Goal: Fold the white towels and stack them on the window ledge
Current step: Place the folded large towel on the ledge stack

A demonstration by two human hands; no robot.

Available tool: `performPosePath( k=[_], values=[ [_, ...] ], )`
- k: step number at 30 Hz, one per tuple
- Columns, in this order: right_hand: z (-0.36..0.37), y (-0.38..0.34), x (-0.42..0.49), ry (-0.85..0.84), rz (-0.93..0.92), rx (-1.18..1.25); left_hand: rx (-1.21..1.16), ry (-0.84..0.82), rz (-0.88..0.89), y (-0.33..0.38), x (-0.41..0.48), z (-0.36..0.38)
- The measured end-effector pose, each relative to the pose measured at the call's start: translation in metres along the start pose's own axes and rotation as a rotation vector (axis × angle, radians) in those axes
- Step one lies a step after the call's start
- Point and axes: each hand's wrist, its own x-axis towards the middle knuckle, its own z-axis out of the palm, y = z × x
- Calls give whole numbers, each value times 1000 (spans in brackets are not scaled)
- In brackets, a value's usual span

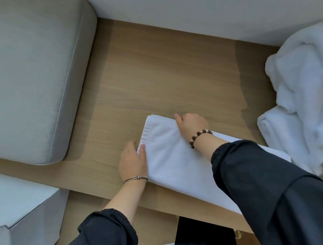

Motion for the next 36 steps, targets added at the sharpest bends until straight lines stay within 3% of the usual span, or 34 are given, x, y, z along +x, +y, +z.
performPosePath(
  k=[3, 6, 8, 11, 19, 22, 26, 31, 36],
  values=[
    [3, 17, -27, 370, -24, 166, 51, 196, 469, 13, -7, 1],
    [19, 44, -74, 617, -103, 180, 244, -15, 797, 38, -19, 14],
    [35, 68, -97, 549, -95, 1, 374, -161, 796, 53, -17, 25],
    [48, 103, -105, 331, 30, -208, 532, -211, 741, 61, -9, 40],
    [42, 110, -106, 144, 45, -240, 648, -287, 670, 72, -15, 33],
    [14, 111, -115, 58, 24, -125, 617, -337, 648, 84, -23, 21],
    [-38, 131, -148, 236, -42, 91, 485, -349, 793, 124, -60, 7],
    [-104, 201, -177, 447, 16, 82, 272, -354, 887, 222, -108, -1],
    [-157, 283, -179, 546, 305, 154, -92, -509, 681, 315, -134, 16]
  ],
)
